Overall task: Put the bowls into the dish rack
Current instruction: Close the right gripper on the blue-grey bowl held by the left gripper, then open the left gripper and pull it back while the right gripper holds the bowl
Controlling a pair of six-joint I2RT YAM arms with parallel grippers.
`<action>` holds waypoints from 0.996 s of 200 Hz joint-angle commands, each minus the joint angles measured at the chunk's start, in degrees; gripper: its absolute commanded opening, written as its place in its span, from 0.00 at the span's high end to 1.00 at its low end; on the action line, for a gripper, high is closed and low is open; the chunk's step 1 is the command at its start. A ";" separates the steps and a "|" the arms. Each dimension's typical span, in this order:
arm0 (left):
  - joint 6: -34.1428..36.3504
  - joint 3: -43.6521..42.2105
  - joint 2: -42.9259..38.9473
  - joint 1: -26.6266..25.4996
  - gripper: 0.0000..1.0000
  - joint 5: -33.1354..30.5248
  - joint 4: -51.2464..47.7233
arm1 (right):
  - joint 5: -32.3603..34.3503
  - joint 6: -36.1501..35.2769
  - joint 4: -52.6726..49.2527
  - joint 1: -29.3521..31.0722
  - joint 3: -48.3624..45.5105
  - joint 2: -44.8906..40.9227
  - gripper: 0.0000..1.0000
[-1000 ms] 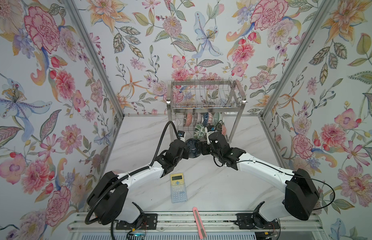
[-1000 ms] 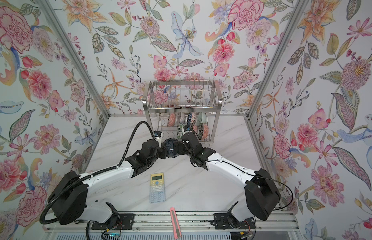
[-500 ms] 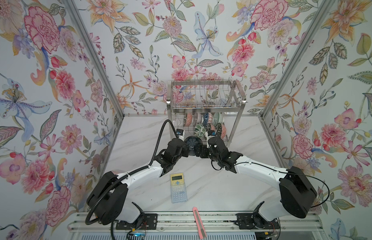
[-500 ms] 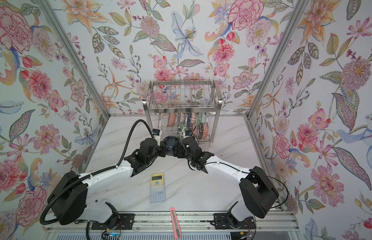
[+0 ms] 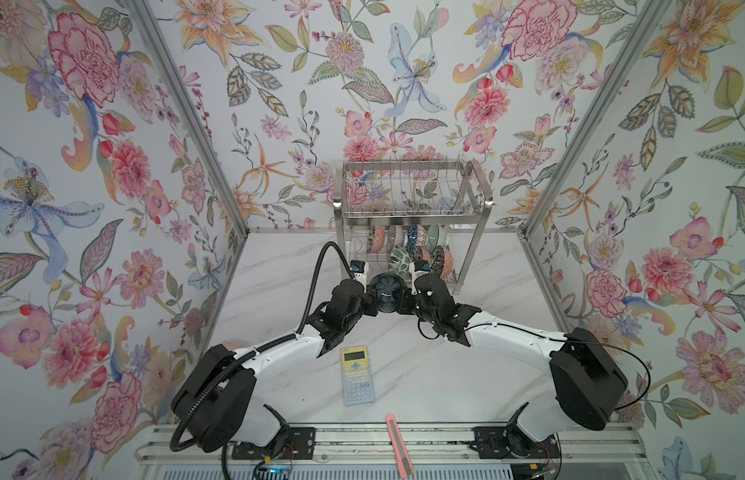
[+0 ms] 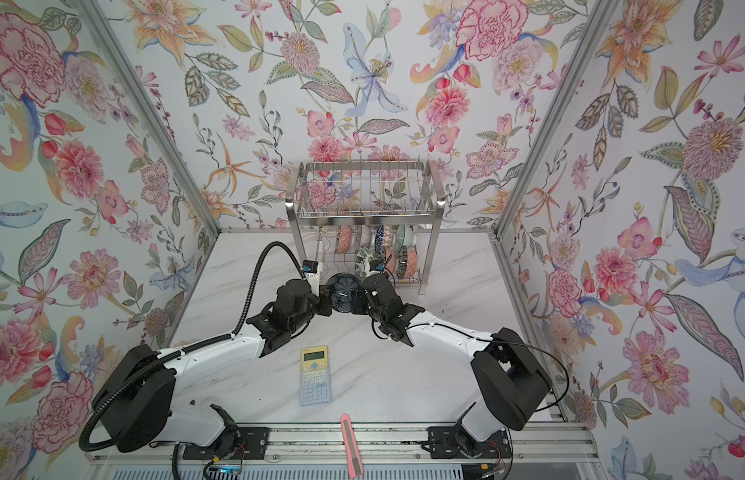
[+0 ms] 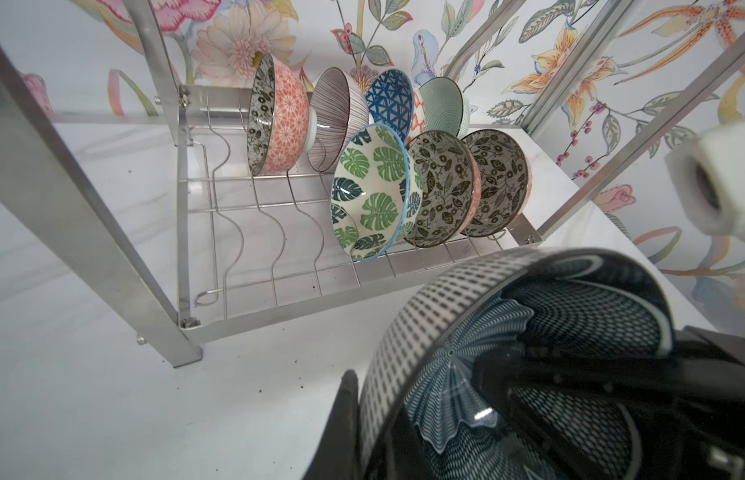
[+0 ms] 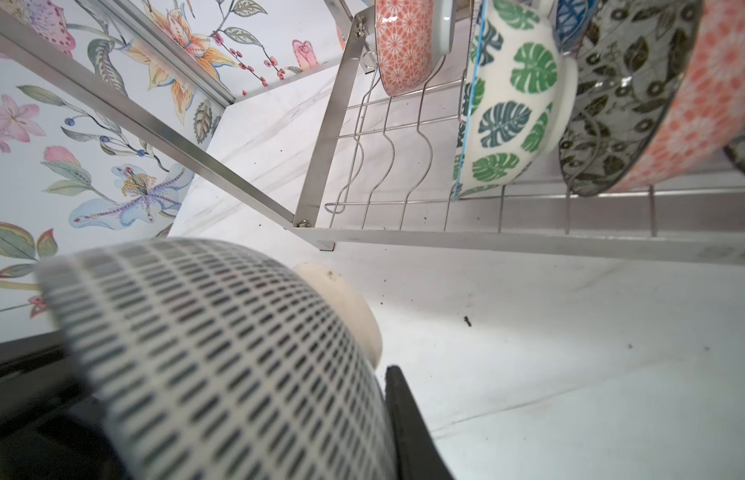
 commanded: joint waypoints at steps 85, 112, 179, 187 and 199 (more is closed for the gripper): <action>9.05 2.79 -10.14 2.67 0.01 -1.87 -14.76 | 8.00 -7.10 -5.67 1.02 2.07 -4.25 1.00; 14.77 5.68 -16.69 6.92 0.01 -3.38 -26.56 | 10.36 -9.18 -7.42 1.10 3.08 -4.44 1.00; 24.17 6.79 -25.04 18.79 0.01 -6.33 -39.05 | 13.33 -12.03 -11.85 1.13 8.12 -1.59 1.00; 25.14 5.23 -25.95 20.64 0.01 -4.47 -37.93 | 13.63 -12.31 -12.33 1.16 8.73 -1.22 1.00; 25.87 2.46 -27.12 23.18 0.01 -1.66 -35.71 | 13.90 -12.66 -13.13 1.18 9.54 -0.62 1.00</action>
